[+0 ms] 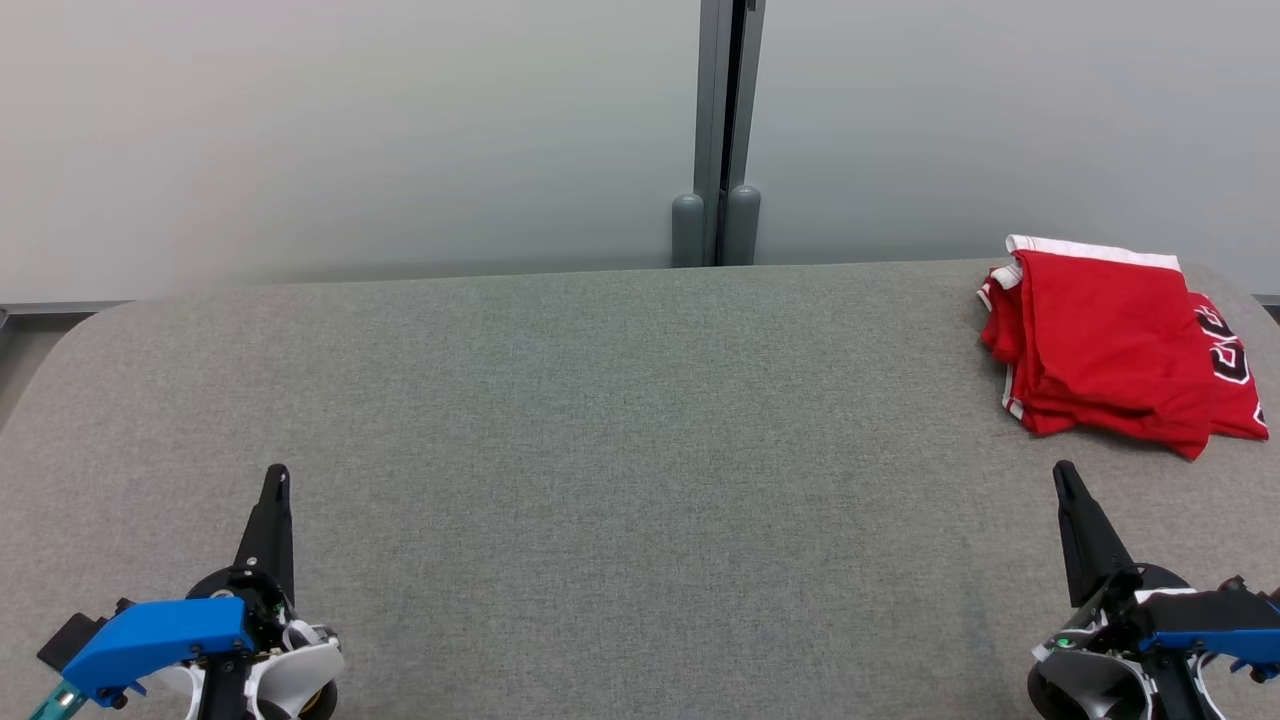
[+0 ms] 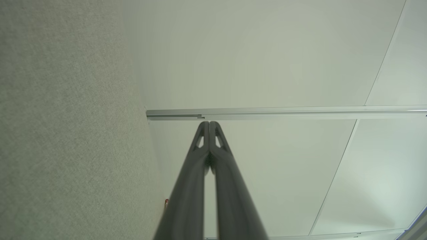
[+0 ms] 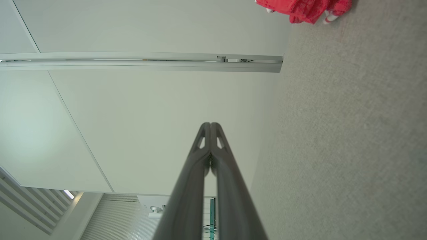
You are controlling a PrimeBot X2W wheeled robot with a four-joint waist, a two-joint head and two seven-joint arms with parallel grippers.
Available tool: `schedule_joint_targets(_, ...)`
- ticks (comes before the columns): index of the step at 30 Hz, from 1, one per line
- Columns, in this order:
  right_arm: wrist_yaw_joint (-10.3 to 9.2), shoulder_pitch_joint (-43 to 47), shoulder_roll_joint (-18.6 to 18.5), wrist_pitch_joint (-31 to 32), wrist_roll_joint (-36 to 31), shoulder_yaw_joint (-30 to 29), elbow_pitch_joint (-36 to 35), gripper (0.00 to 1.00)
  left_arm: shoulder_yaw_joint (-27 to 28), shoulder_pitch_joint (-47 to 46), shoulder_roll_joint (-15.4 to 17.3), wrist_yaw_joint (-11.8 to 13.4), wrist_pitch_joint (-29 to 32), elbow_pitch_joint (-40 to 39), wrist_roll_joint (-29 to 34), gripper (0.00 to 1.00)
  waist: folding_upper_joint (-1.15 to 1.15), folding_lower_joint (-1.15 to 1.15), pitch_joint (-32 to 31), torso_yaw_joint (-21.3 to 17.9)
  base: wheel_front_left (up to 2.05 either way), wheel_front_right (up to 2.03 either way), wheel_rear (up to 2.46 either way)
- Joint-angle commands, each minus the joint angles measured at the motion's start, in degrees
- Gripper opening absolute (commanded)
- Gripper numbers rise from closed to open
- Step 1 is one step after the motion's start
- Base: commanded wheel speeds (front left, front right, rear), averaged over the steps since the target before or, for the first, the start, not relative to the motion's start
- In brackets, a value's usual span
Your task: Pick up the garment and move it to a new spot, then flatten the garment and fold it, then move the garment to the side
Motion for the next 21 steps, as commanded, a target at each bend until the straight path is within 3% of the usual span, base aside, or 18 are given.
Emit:
schedule_joint_targets(1,0.02,-0.61,0.05,0.15,0.15,-0.12,0.1,0.0,0.07,-0.58,-0.13,-0.27,0.18,-0.02,-0.19,0.0,0.0,-0.01,0.0,0.0,0.0,0.0,0.0)
schedule_joint_targets(21,0.02,-0.61,0.05,0.15,0.15,-0.11,0.09,0.0,0.07,-0.58,-0.13,-0.27,0.18,-0.03,-0.19,0.0,0.0,-0.01,0.0,0.0,0.0,0.0,0.0)
